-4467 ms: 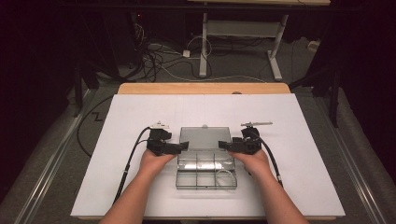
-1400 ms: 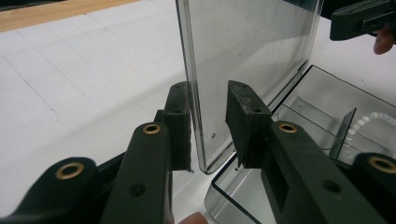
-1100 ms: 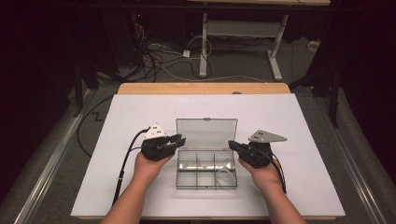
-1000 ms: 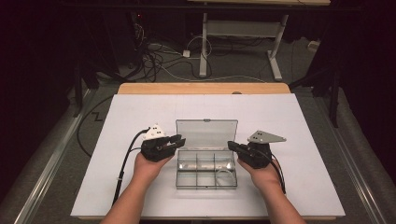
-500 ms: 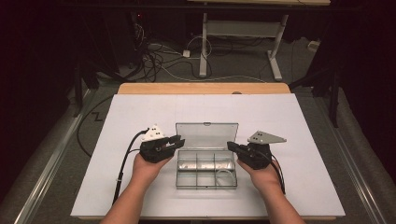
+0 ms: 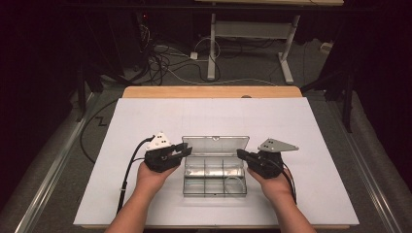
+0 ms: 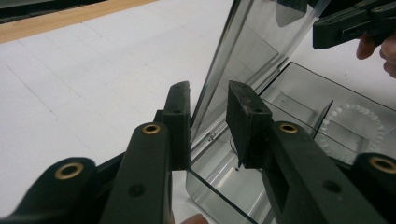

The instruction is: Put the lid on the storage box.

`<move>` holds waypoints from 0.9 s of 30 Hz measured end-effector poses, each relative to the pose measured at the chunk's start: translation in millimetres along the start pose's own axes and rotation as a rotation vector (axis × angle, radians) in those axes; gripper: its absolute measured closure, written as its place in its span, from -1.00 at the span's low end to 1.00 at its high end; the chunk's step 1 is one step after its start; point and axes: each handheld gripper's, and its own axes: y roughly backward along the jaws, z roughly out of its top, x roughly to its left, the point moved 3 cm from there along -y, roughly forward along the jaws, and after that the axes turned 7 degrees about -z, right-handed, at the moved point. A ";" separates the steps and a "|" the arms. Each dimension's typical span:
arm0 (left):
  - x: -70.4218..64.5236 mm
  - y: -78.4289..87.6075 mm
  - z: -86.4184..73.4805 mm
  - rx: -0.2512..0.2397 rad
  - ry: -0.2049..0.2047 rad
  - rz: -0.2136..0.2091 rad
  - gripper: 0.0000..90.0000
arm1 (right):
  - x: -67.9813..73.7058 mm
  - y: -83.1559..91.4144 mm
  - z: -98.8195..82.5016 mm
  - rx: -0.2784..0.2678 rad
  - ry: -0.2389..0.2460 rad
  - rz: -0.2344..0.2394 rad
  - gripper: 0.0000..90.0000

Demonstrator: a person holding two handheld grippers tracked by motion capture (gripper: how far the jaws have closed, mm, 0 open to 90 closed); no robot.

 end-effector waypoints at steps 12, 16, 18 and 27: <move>-5.5 4.9 -5.6 0.011 0.010 0.005 0.48 | 3.4 4.8 -6.1 0.005 -0.004 -0.002 1.00; -7.0 6.0 -8.0 0.019 0.008 0.008 0.48 | 4.6 6.2 -6.9 0.004 -0.003 0.000 1.00; -7.3 6.0 -9.3 0.020 0.011 0.007 0.48 | 5.4 6.7 -7.1 0.002 -0.001 0.001 1.00; -10.4 7.3 -16.2 0.036 0.018 0.007 0.48 | 10.7 8.2 -9.5 0.009 0.002 0.007 1.00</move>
